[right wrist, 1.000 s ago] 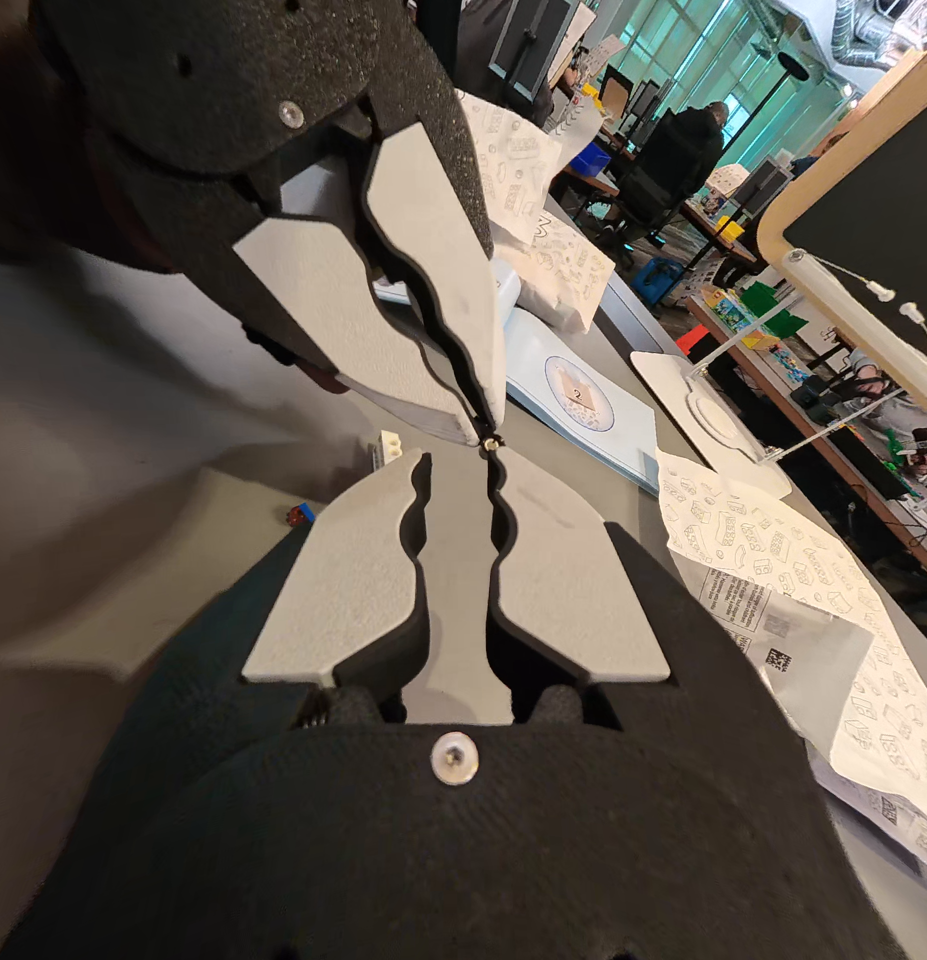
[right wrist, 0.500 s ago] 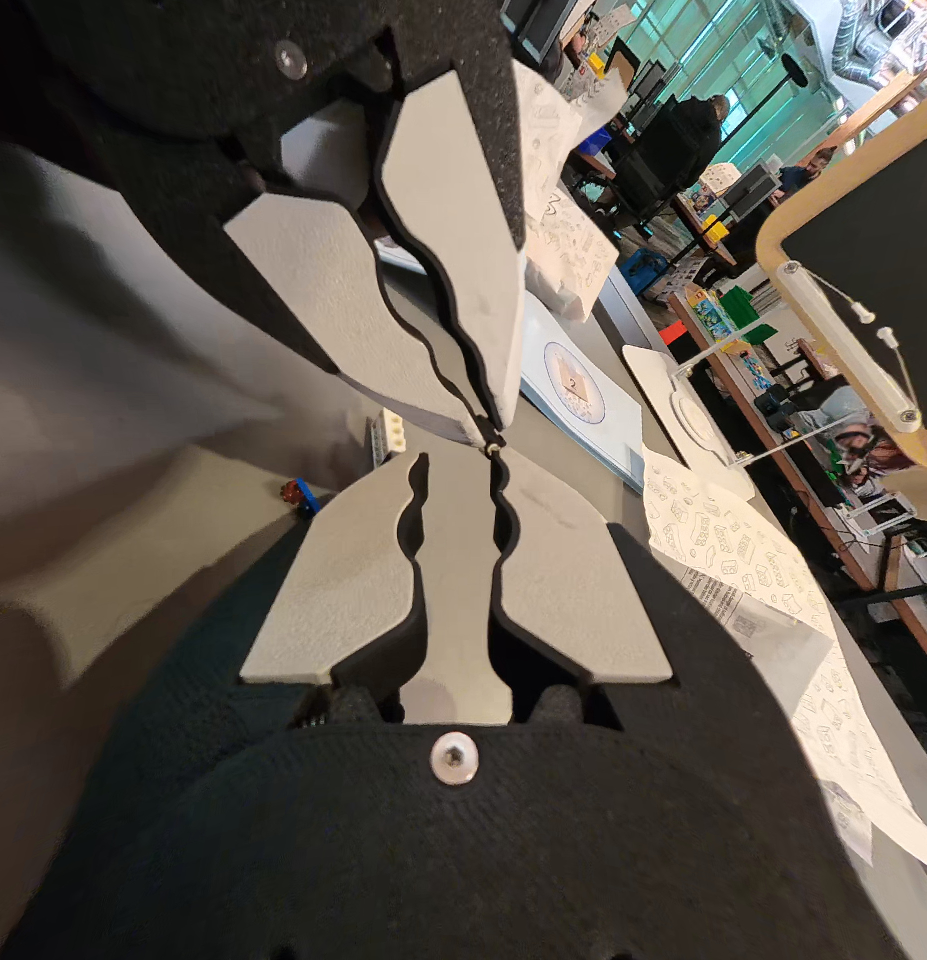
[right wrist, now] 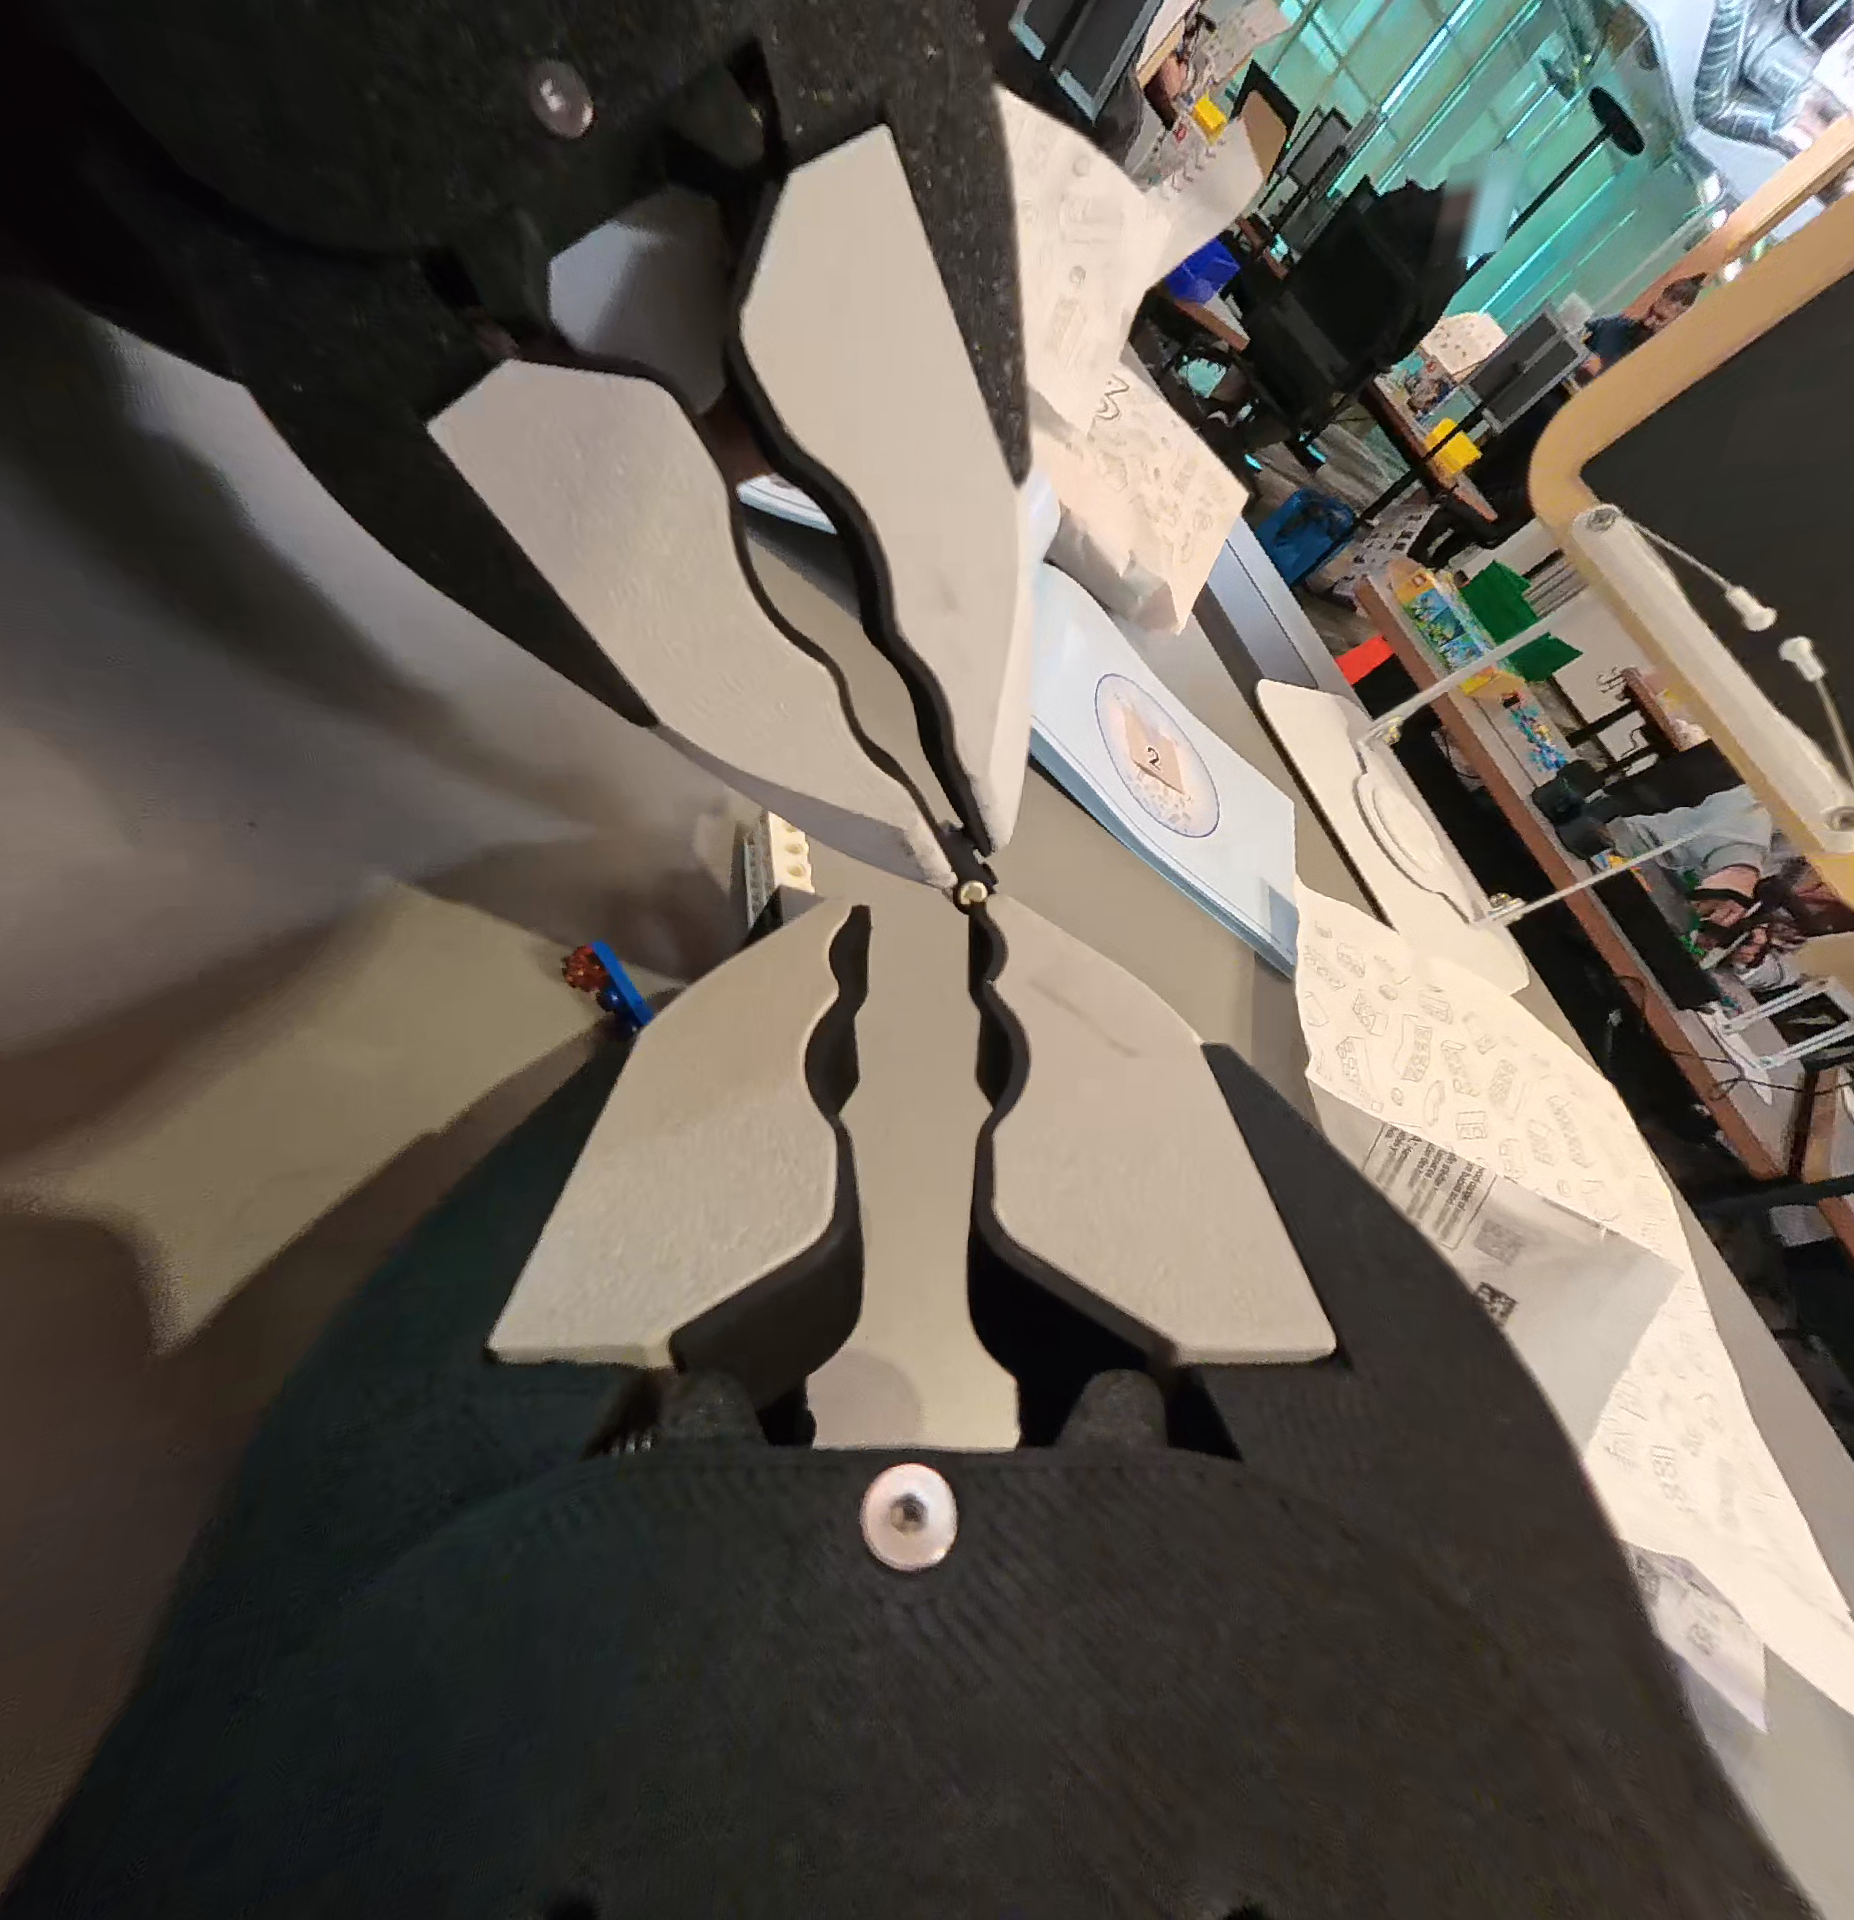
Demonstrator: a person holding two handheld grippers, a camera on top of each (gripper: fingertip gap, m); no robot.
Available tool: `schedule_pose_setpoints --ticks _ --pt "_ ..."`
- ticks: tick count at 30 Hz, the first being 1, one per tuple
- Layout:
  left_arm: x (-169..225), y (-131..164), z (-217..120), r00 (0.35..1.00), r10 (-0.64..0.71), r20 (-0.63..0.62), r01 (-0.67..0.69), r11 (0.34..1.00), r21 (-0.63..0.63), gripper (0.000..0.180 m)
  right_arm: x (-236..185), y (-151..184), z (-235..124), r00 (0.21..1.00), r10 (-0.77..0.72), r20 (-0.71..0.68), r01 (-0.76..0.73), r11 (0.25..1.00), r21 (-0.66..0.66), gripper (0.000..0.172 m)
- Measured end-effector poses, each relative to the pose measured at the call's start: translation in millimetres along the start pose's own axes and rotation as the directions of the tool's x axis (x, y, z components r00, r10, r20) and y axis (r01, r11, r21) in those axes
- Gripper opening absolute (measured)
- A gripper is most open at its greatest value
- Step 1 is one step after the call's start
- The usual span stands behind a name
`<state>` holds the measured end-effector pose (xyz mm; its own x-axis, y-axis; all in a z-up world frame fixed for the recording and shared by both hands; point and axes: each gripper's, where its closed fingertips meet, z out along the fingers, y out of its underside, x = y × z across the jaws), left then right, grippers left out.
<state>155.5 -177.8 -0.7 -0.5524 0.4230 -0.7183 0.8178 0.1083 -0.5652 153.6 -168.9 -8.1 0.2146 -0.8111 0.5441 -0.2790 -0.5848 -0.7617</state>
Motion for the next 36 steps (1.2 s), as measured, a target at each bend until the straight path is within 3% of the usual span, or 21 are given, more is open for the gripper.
schedule_pose_setpoints --ticks 9,13,15,21,25,30,36 --pt "2.2 0.7 0.9 1.000 -0.011 -0.011 0.011 1.000 0.012 0.004 -3.0 1.4 3.0 1.000 -0.006 0.003 0.006 1.000 -0.019 0.019" --pt "4.2 2.6 2.9 0.998 -0.046 -0.043 0.046 0.999 0.013 0.004 -9.0 2.9 3.4 0.996 0.055 0.069 -0.054 0.998 -0.014 0.027" --pt "4.5 9.8 6.3 0.988 -0.130 -0.085 0.130 0.991 -0.011 0.004 -11.5 7.0 4.6 0.984 0.128 0.124 -0.125 0.992 -0.031 0.029" --pt "2.0 61.0 10.8 0.883 -0.430 -0.188 0.390 0.896 -0.213 0.004 -22.0 27.5 6.4 0.942 0.242 0.234 -0.213 0.967 -0.143 0.023" --pt "8.1 71.0 10.3 0.780 -0.567 -0.265 0.509 0.821 -0.259 0.004 -27.7 32.0 9.6 0.941 0.229 0.248 -0.187 0.966 -0.180 0.017" --pt "17.8 70.6 8.4 0.704 -0.616 -0.352 0.549 0.787 -0.281 0.012 -32.6 33.9 14.3 0.941 0.214 0.261 -0.163 0.966 -0.202 0.008" --pt "11.1 58.2 -1.9 0.686 -0.584 -0.433 0.564 0.804 -0.191 0.021 -28.2 36.2 14.6 0.956 0.179 0.234 -0.135 0.972 -0.192 0.003"
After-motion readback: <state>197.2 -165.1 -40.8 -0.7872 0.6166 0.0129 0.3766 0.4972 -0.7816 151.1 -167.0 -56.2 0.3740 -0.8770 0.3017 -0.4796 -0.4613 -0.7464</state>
